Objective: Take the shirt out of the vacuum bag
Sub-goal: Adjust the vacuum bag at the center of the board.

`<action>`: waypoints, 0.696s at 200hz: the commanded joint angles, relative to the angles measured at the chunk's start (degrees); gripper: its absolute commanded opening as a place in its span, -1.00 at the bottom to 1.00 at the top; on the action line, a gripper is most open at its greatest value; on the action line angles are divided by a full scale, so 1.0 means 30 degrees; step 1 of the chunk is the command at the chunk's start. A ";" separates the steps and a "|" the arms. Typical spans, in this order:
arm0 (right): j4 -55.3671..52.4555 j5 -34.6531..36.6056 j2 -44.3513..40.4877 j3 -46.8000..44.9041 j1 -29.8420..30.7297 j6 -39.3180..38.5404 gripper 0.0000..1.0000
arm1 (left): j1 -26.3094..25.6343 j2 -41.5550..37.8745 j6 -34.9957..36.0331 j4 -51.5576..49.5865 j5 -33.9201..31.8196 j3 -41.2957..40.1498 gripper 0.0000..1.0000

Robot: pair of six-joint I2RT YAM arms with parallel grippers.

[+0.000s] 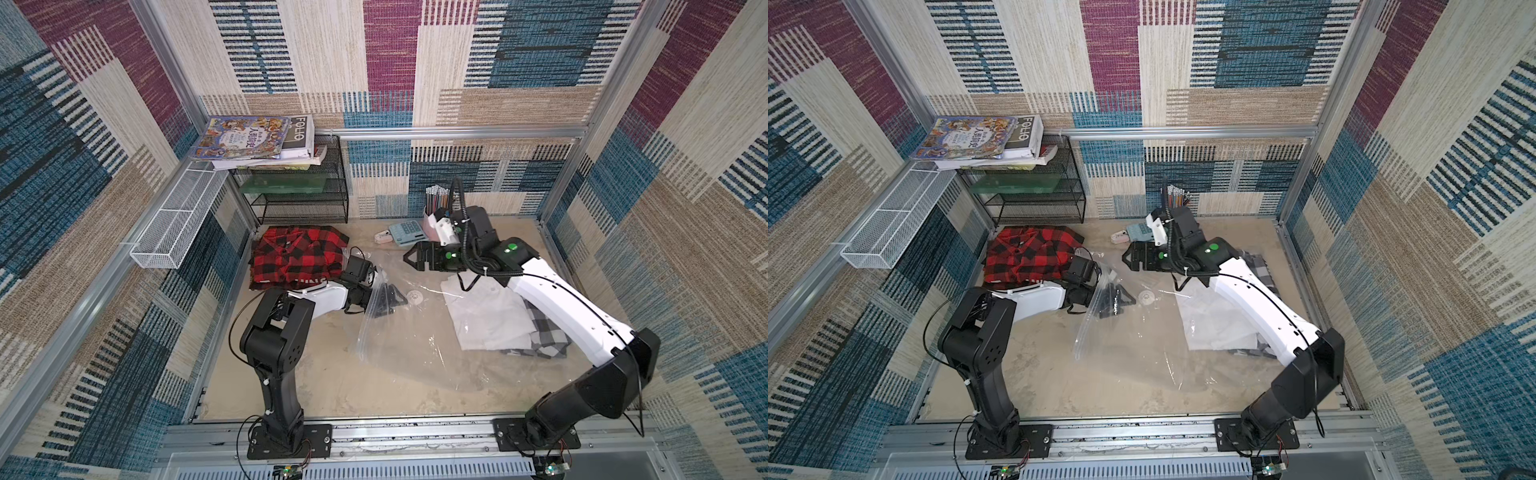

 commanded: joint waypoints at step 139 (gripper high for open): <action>0.2710 0.0440 0.2613 -0.7422 -1.9115 -0.4317 0.92 | -0.0134 0.0546 0.0689 -0.0007 0.1061 0.0708 0.42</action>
